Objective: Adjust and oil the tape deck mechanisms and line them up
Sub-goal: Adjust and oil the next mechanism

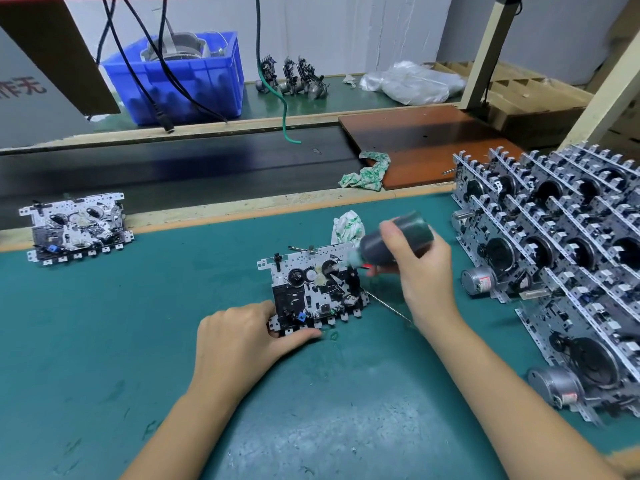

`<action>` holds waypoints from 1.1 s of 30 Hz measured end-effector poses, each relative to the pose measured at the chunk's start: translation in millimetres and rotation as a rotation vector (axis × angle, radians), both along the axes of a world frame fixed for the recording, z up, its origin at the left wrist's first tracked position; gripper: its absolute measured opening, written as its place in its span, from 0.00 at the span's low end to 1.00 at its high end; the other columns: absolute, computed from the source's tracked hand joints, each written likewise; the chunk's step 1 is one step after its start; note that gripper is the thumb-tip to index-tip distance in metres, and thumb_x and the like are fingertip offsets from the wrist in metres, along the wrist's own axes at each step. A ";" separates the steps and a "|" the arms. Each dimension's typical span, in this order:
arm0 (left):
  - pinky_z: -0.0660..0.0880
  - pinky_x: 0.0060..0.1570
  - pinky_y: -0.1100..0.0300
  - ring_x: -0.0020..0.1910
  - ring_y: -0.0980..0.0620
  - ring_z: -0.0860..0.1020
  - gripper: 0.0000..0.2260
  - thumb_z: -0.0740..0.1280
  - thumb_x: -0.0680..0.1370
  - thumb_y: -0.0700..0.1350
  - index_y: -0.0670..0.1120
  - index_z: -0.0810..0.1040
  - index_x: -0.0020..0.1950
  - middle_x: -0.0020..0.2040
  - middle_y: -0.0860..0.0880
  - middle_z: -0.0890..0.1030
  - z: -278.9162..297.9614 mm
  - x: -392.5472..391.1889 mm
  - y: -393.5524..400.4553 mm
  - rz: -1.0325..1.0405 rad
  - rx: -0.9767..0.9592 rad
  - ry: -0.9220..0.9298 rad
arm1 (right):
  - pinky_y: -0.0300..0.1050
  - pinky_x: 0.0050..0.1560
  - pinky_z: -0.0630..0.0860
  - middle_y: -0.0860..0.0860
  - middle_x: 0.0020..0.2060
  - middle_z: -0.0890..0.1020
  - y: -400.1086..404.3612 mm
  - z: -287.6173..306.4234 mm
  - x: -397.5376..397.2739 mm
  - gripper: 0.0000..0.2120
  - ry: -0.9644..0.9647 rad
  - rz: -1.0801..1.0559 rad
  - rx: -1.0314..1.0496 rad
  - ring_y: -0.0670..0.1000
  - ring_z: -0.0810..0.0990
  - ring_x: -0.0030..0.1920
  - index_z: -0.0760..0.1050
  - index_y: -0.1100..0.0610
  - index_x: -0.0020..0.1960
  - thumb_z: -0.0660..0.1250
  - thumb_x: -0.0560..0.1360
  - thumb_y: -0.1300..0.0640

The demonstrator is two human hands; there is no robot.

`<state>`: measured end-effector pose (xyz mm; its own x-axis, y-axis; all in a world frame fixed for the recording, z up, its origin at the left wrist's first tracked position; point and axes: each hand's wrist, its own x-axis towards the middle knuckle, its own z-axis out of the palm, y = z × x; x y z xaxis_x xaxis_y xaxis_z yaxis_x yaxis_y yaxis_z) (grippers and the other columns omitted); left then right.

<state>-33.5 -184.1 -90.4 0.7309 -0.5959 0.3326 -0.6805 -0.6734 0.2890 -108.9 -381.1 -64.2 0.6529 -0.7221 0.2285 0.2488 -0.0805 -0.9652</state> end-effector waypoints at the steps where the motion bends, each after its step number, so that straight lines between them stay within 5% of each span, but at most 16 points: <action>1: 0.62 0.18 0.61 0.17 0.48 0.69 0.31 0.56 0.64 0.75 0.47 0.66 0.23 0.17 0.50 0.66 2.4 -0.1 0.3 -0.005 -0.005 0.004 | 0.47 0.35 0.81 0.46 0.35 0.82 -4.6 0.7 0.0 0.11 -0.019 -0.013 0.006 0.53 0.83 0.38 0.75 0.53 0.41 0.71 0.67 0.47; 4: 0.61 0.17 0.61 0.16 0.48 0.67 0.30 0.57 0.65 0.73 0.47 0.60 0.24 0.17 0.50 0.65 9.5 0.0 3.3 -0.039 -0.024 -0.016 | 0.44 0.43 0.80 0.47 0.38 0.82 -17.4 0.0 0.8 0.16 -0.028 -0.059 0.021 0.53 0.83 0.42 0.72 0.52 0.45 0.75 0.65 0.47; 9: 0.65 0.23 0.61 0.22 0.47 0.72 0.34 0.54 0.60 0.77 0.46 0.73 0.25 0.18 0.49 0.69 22.7 5.5 22.6 0.050 0.051 0.004 | 0.29 0.45 0.72 0.44 0.44 0.79 -32.7 -9.0 3.0 0.18 0.133 -0.128 -0.147 0.36 0.78 0.41 0.69 0.47 0.49 0.75 0.69 0.59; 13: 0.62 0.24 0.65 0.20 0.54 0.68 0.36 0.50 0.55 0.83 0.51 0.74 0.24 0.20 0.50 0.70 42.3 17.9 60.5 0.116 0.026 -0.008 | 0.43 0.58 0.74 0.48 0.49 0.79 -41.9 -21.4 2.9 0.18 0.228 -0.164 -0.162 0.49 0.79 0.53 0.69 0.52 0.54 0.73 0.70 0.61; 16: 0.62 0.23 0.66 0.17 0.55 0.63 0.38 0.50 0.57 0.84 0.50 0.74 0.27 0.19 0.54 0.69 60.0 24.8 84.1 0.050 0.069 -0.068 | 0.29 0.51 0.68 0.49 0.50 0.76 -37.3 -27.7 6.9 0.19 0.295 -0.144 -0.144 0.51 0.77 0.55 0.65 0.54 0.55 0.72 0.71 0.62; 19: 0.63 0.22 0.66 0.17 0.53 0.66 0.36 0.51 0.61 0.82 0.49 0.69 0.24 0.16 0.52 0.66 80.5 22.6 84.0 -0.038 0.152 -0.082 | 0.34 0.52 0.64 0.50 0.54 0.73 -25.4 -19.5 3.8 0.21 0.265 -0.293 -0.326 0.50 0.72 0.56 0.66 0.58 0.58 0.72 0.72 0.57; 21: 0.58 0.21 0.67 0.16 0.53 0.67 0.32 0.52 0.63 0.80 0.50 0.64 0.23 0.16 0.52 0.64 91.8 13.6 69.0 -0.080 0.188 -0.162 | 0.39 0.51 0.66 0.50 0.48 0.73 -16.6 -9.5 -3.1 0.15 0.111 -0.447 -0.657 0.50 0.72 0.50 0.70 0.61 0.54 0.69 0.73 0.54; 23: 0.56 0.21 0.67 0.17 0.52 0.64 0.29 0.55 0.64 0.76 0.51 0.61 0.24 0.18 0.53 0.61 97.7 -2.1 46.8 -0.156 0.171 -0.225 | 0.39 0.41 0.68 0.47 0.37 0.74 -8.3 -8.9 -9.7 0.09 -0.012 -0.345 -0.843 0.48 0.73 0.37 0.73 0.58 0.47 0.63 0.75 0.52; 26: 0.61 0.21 0.63 0.23 0.54 0.68 0.24 0.60 0.65 0.72 0.51 0.71 0.29 0.26 0.56 0.66 95.0 -17.6 15.8 -0.319 0.028 -0.254 | 0.41 0.31 0.69 0.45 0.24 0.75 12.2 -10.2 -12.1 0.14 0.096 0.080 -0.697 0.46 0.73 0.27 0.74 0.48 0.37 0.56 0.76 0.44; 28: 0.71 0.30 0.57 0.36 0.56 0.72 0.23 0.65 0.64 0.71 0.51 0.77 0.40 0.37 0.57 0.72 85.9 -10.7 4.9 -0.363 -0.147 -0.154 | 0.42 0.30 0.71 0.47 0.24 0.77 21.0 -12.2 -9.4 0.21 0.173 0.224 -0.481 0.47 0.76 0.26 0.74 0.50 0.32 0.56 0.75 0.39; 30: 0.72 0.54 0.61 0.54 0.60 0.71 0.29 0.70 0.60 0.69 0.57 0.74 0.56 0.54 0.59 0.72 71.3 1.4 4.1 -0.416 -0.182 0.098 | 0.43 0.29 0.71 0.51 0.23 0.77 19.3 -12.5 -6.9 0.29 0.253 0.200 -0.368 0.47 0.76 0.24 0.72 0.56 0.28 0.58 0.75 0.35; 33: 0.62 0.67 0.68 0.66 0.69 0.64 0.45 0.78 0.54 0.65 0.66 0.60 0.67 0.66 0.69 0.64 34.4 12.4 16.7 -0.454 -0.132 0.575 | 0.44 0.34 0.70 0.49 0.25 0.80 7.6 -16.7 -9.1 0.29 0.528 0.070 -0.635 0.47 0.77 0.29 0.76 0.56 0.29 0.55 0.75 0.35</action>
